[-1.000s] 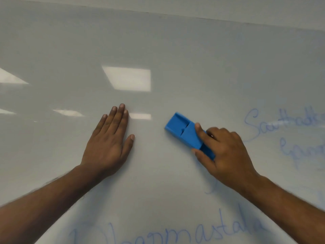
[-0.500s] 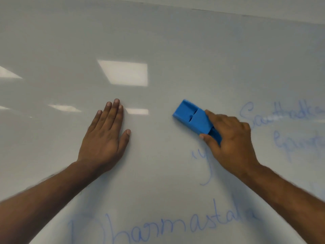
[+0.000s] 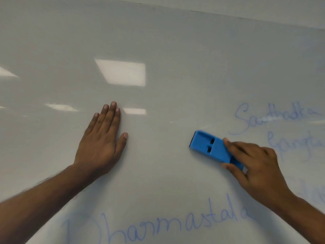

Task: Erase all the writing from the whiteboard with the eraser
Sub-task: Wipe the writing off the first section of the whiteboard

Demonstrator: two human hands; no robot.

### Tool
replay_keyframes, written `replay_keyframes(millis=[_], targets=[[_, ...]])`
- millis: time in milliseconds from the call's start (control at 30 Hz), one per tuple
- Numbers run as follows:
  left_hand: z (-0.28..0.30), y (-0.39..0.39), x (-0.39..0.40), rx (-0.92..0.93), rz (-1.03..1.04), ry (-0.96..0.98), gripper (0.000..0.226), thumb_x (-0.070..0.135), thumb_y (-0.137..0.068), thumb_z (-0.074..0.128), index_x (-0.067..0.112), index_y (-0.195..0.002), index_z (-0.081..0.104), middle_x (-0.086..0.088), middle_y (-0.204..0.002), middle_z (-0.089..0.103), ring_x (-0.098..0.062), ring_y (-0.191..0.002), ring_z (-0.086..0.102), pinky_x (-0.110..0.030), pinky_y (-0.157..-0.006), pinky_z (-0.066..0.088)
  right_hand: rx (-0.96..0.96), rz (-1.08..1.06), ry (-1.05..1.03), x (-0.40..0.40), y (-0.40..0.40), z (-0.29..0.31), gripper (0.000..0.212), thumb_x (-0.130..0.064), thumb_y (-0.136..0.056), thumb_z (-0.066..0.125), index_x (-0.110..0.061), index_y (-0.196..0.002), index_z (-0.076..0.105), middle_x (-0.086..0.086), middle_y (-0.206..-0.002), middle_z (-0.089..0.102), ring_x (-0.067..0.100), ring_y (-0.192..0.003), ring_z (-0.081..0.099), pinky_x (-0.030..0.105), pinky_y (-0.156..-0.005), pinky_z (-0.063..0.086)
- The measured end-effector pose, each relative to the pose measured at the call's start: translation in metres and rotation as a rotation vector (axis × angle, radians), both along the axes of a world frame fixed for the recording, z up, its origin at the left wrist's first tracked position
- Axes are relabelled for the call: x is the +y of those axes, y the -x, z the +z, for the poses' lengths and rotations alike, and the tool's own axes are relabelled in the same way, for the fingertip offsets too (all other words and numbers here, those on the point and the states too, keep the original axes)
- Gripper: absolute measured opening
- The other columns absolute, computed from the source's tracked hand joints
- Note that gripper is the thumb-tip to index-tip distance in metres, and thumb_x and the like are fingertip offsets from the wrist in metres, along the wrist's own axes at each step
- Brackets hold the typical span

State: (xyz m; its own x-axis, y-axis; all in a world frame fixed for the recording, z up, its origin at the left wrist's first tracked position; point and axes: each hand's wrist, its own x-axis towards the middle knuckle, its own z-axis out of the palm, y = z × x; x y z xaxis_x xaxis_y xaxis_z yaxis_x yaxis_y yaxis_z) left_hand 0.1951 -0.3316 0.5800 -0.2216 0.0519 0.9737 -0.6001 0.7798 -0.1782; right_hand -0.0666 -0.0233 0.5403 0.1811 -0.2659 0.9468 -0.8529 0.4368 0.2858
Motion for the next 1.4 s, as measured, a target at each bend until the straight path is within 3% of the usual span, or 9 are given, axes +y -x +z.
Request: replay_keyframes(millis=[233, 533, 667, 833, 967, 1100, 1233, 1400], targets=[[-0.001, 0.001, -0.001, 0.007, -0.003, -0.003, 0.069, 0.047, -0.104, 0.019, 0.009, -0.16, 0.007, -0.004, -0.169, 0.002, -0.016, -0.156, -0.002, -0.036, -0.126, 0.002, -0.179, 0.121, 0.231, -0.03, -0.015, -0.011, 0.061, -0.047, -0.087, 0.05, -0.014, -0.139, 0.05, 0.002, -0.102, 0.059, 0.021, -0.086, 0.052, 0.033, -0.071, 0.031], [-0.003, -0.001, 0.0, -0.009, -0.019, -0.003, 0.07, 0.047, -0.103, 0.02, 0.008, -0.16, 0.008, -0.006, -0.169, 0.004, -0.018, -0.156, 0.0, -0.036, -0.127, 0.003, 0.222, 0.018, -0.222, -0.016, -0.019, -0.064, 0.053, -0.044, -0.096, 0.046, -0.018, -0.143, 0.042, 0.0, -0.123, 0.06, 0.018, -0.104, 0.054, 0.032, -0.082, 0.035], [-0.003, -0.004, 0.0, -0.034, -0.005, -0.008, 0.07, 0.048, -0.103, 0.019, 0.008, -0.16, 0.008, -0.005, -0.169, 0.002, -0.018, -0.156, 0.0, -0.035, -0.126, 0.002, 0.094, 0.03, -0.11, -0.015, -0.017, -0.04, 0.054, -0.045, -0.094, 0.046, -0.017, -0.14, 0.046, 0.001, -0.118, 0.061, 0.02, -0.103, 0.057, 0.033, -0.083, 0.035], [-0.004, -0.016, -0.003, -0.094, 0.013, 0.014, 0.07, 0.05, -0.104, 0.019, 0.01, -0.16, 0.008, -0.003, -0.169, 0.001, -0.015, -0.156, -0.001, -0.033, -0.126, 0.0, -0.114, 0.255, 0.096, -0.047, -0.042, 0.004, 0.056, -0.032, -0.085, 0.064, -0.01, -0.135, 0.053, 0.006, -0.112, 0.063, 0.022, -0.099, 0.057, 0.037, -0.082, 0.048], [-0.015, -0.04, -0.015, -0.044, -0.019, -0.074, 0.072, 0.052, -0.103, 0.018, 0.012, -0.161, 0.004, 0.001, -0.169, -0.003, -0.012, -0.156, -0.004, -0.028, -0.125, -0.003, -0.102, 0.366, -0.022, -0.084, -0.082, -0.008, 0.055, -0.03, -0.087, 0.062, -0.011, -0.137, 0.051, 0.004, -0.121, 0.058, 0.02, -0.108, 0.055, 0.032, -0.094, 0.044], [-0.035, -0.078, -0.04, -0.028, 0.023, -0.098, 0.072, 0.051, -0.102, 0.02, 0.01, -0.161, 0.008, -0.002, -0.169, 0.003, -0.015, -0.156, 0.001, -0.025, -0.125, -0.003, 0.054, 0.289, -0.245, -0.109, -0.11, -0.052, 0.056, -0.033, -0.088, 0.061, -0.01, -0.138, 0.049, 0.006, -0.123, 0.058, 0.022, -0.109, 0.056, 0.032, -0.094, 0.042], [-0.064, -0.106, -0.058, -0.091, 0.056, -0.072, 0.07, 0.047, -0.103, 0.022, 0.008, -0.16, 0.013, -0.006, -0.169, 0.008, -0.017, -0.156, 0.005, -0.031, -0.126, 0.003, 0.069, 0.263, -0.217, -0.119, -0.124, -0.047, 0.059, -0.036, -0.084, 0.065, -0.009, -0.135, 0.051, 0.005, -0.115, 0.061, 0.023, -0.098, 0.059, 0.031, -0.086, 0.043], [-0.101, -0.118, -0.073, -0.119, 0.046, -0.044, 0.067, 0.041, -0.104, 0.026, 0.006, -0.159, 0.015, -0.007, -0.169, 0.009, -0.02, -0.156, 0.006, -0.035, -0.127, 0.005, -0.005, 0.296, -0.144, -0.142, -0.144, -0.027, 0.062, -0.05, -0.089, 0.057, -0.011, -0.137, 0.05, 0.003, -0.117, 0.06, 0.021, -0.102, 0.056, 0.032, -0.086, 0.044]])
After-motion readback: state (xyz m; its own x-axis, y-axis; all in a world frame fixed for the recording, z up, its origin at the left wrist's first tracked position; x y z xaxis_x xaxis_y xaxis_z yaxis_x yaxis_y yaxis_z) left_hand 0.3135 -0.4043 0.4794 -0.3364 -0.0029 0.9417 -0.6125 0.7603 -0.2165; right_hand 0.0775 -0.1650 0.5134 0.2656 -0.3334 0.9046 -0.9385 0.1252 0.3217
